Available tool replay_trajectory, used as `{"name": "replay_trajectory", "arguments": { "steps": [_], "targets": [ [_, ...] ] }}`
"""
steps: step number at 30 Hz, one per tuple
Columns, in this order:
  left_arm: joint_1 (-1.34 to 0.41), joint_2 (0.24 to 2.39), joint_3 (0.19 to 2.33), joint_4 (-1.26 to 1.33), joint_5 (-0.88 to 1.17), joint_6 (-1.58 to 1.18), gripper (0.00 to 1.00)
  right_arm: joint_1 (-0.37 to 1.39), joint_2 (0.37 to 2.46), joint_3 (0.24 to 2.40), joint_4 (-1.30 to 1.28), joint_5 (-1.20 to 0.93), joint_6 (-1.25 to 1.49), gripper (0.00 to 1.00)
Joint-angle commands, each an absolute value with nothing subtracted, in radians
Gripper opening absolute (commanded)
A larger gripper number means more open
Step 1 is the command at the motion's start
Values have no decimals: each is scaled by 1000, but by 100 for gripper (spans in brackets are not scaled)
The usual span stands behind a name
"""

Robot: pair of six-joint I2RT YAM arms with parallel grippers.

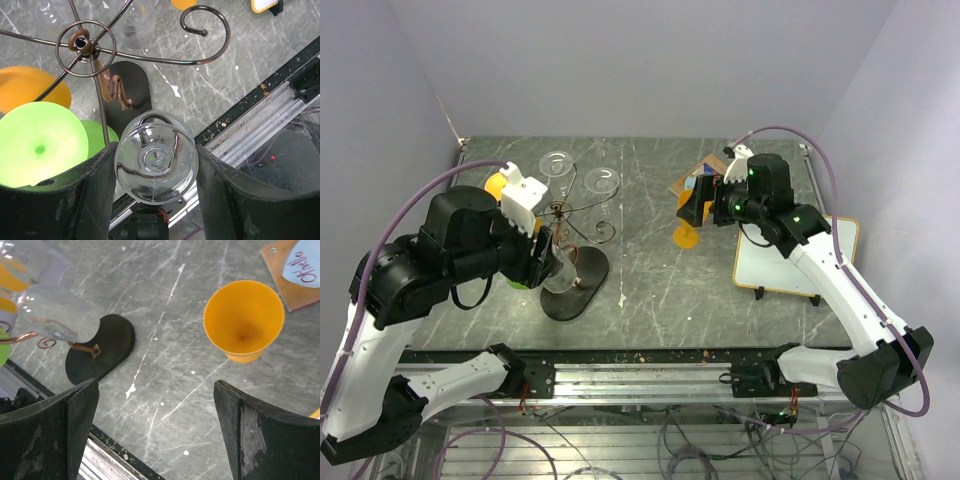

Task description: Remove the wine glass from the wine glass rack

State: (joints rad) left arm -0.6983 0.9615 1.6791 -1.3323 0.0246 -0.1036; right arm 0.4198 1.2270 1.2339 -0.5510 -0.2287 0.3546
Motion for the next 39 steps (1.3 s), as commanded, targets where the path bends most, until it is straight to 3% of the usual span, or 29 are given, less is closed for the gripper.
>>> {"name": "replay_trajectory", "arguments": {
  "steps": [1,7,20,26,39],
  "targets": [
    [-701,948,1702,-1321,24,-101,7,417,1195,1241,-512,-365,295,97],
    [-701,949,1698,-1301,54,-92,7,455,1112,1158,-354,-548,274,97],
    [-700,960,1687,-1290,21,-89,7,839,1087,1084,-187,-431,177,96],
    [-701,975,1683,-1243,94,-80,7,847,1104,1114,-210,-386,169,96],
    [-701,986,1704,-1284,27,-65,7,846,1102,1110,-199,-399,161,96]
  ]
}}
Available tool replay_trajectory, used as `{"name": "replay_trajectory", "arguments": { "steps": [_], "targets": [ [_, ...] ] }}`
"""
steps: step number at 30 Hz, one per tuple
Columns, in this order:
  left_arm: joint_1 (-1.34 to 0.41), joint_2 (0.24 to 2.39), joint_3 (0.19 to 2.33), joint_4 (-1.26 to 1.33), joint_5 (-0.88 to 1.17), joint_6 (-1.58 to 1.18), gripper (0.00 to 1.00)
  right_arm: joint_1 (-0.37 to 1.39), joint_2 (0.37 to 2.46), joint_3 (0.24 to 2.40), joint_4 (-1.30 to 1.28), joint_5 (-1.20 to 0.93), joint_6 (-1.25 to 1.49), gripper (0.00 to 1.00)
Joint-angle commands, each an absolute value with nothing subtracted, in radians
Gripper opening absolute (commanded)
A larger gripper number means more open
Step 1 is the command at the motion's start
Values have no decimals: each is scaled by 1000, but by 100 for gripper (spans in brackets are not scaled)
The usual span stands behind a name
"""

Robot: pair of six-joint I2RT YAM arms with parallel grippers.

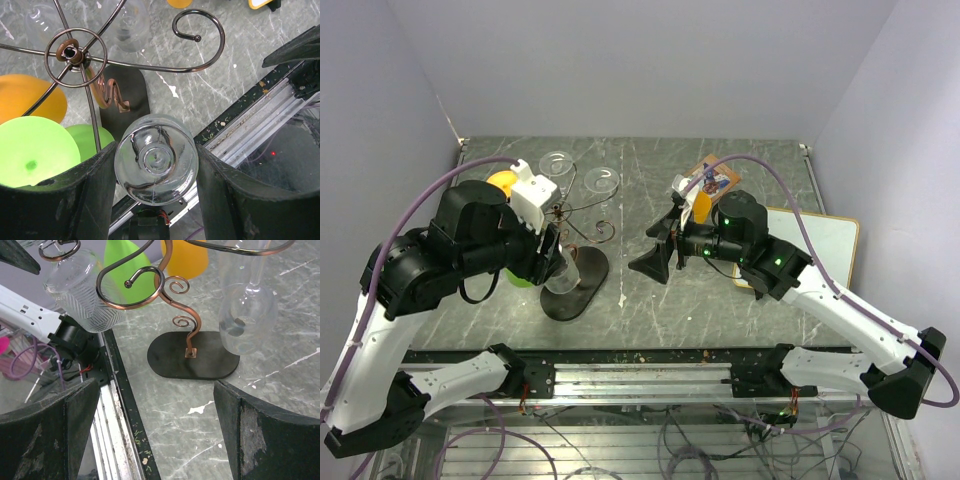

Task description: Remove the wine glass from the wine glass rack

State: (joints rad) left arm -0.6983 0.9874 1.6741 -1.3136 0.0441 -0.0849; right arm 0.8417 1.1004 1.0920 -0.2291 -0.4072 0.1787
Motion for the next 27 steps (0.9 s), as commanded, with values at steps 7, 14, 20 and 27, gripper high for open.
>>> {"name": "replay_trajectory", "arguments": {
  "steps": [7,14,20,27],
  "targets": [
    [-701,959,1695,-1304,29,-39,7,846,1101,1121,-217,-380,158,97],
    [-701,952,1679,-1306,-2,-33,7,845,1096,1127,-223,-378,160,97],
    [-701,942,1688,-1304,-43,-56,7,846,1091,1128,-233,-365,161,97],
    [-700,960,1700,-1291,-60,-121,7,846,1091,1141,-245,-355,157,97]
  ]
}}
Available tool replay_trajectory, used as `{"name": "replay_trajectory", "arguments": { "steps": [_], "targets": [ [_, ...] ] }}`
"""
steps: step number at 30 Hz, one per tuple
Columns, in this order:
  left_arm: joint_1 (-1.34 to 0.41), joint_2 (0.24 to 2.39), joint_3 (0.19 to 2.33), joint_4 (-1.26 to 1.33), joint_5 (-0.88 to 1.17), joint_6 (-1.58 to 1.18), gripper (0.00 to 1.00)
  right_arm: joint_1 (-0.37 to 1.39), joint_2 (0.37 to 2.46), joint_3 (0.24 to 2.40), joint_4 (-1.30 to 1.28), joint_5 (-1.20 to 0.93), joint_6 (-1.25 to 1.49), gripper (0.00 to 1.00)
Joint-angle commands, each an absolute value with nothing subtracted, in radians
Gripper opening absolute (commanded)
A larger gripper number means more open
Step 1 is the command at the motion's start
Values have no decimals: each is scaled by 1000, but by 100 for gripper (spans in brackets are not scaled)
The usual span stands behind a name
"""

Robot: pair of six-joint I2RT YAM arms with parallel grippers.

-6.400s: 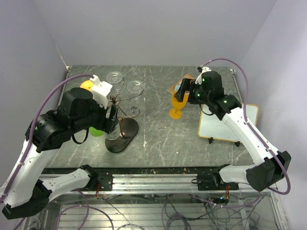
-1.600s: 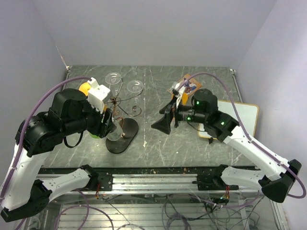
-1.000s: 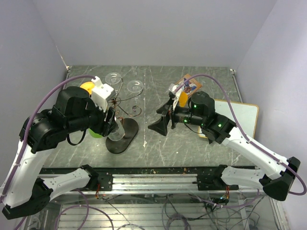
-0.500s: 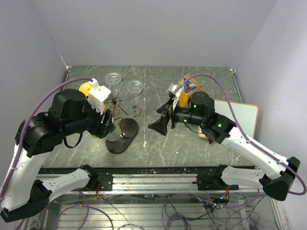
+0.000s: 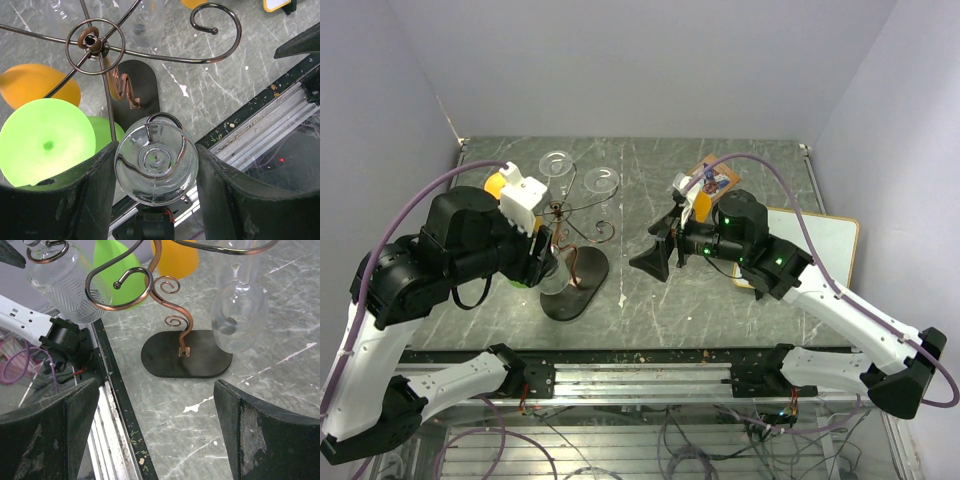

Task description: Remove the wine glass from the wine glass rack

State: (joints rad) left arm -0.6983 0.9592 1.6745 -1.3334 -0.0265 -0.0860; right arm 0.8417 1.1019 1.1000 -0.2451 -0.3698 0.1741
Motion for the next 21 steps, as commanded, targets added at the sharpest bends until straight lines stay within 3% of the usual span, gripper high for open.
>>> {"name": "replay_trajectory", "arguments": {
  "steps": [1,21],
  "targets": [
    [-701,957,1693,-1289,-58,-121,7,846,1091,1142,-247,-353,156,97],
    [-701,944,1713,-1313,-76,-146,7,846,1116,1148,-219,-322,205,97]
  ]
}}
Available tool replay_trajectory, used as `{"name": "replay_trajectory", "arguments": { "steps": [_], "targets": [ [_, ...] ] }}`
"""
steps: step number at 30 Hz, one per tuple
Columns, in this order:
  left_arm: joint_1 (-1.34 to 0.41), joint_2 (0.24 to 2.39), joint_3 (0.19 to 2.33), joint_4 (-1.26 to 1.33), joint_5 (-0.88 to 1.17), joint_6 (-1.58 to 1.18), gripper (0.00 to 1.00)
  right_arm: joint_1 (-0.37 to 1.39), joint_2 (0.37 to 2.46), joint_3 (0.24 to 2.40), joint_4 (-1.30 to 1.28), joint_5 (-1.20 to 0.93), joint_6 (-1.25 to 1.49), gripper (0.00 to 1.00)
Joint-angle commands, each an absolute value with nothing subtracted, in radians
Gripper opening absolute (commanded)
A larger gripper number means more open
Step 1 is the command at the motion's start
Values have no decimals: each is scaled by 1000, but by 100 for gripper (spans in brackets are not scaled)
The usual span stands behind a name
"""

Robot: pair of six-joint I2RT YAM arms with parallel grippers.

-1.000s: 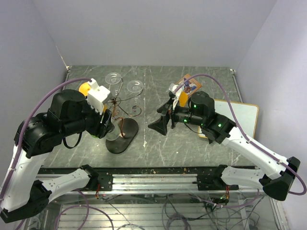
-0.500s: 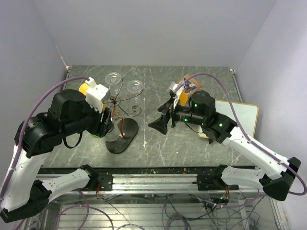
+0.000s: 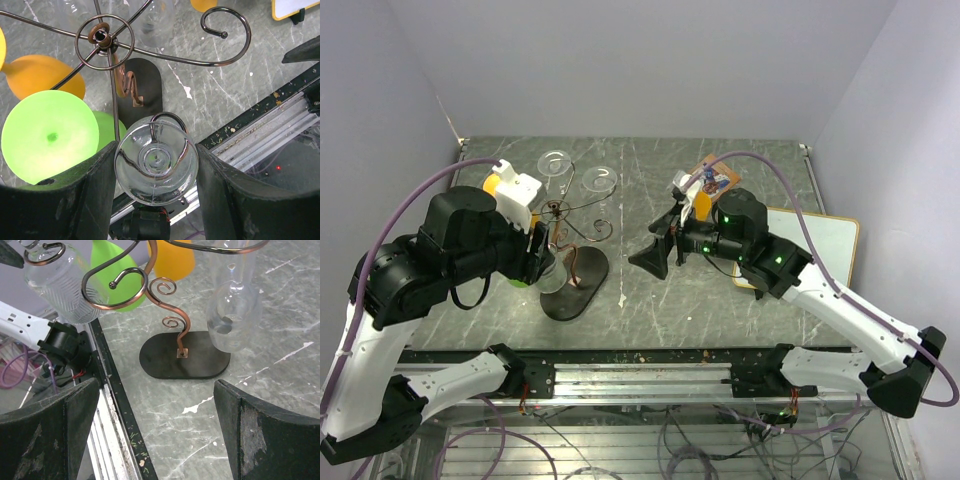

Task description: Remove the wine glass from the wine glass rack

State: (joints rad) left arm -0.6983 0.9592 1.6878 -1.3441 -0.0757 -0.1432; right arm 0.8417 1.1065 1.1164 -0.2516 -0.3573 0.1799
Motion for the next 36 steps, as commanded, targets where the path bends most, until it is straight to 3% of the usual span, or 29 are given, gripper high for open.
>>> {"name": "replay_trajectory", "arguments": {
  "steps": [1,6,14,27,32,36],
  "targets": [
    [-701,944,1710,-1309,-71,-144,7,846,1120,1150,-214,-301,232,97],
    [-701,941,1690,-1291,-52,-141,7,846,1147,1172,-176,-185,523,97],
    [-701,940,1693,-1298,-50,-138,7,846,1175,1146,35,-350,816,90],
    [-701,936,1695,-1302,-54,-153,7,848,1302,1159,125,-415,934,59],
    [-700,938,1696,-1291,-40,-150,7,850,1323,1138,172,-454,965,33],
    [-701,939,1691,-1293,-41,-142,7,849,1327,1127,153,-439,977,30]
  ]
}}
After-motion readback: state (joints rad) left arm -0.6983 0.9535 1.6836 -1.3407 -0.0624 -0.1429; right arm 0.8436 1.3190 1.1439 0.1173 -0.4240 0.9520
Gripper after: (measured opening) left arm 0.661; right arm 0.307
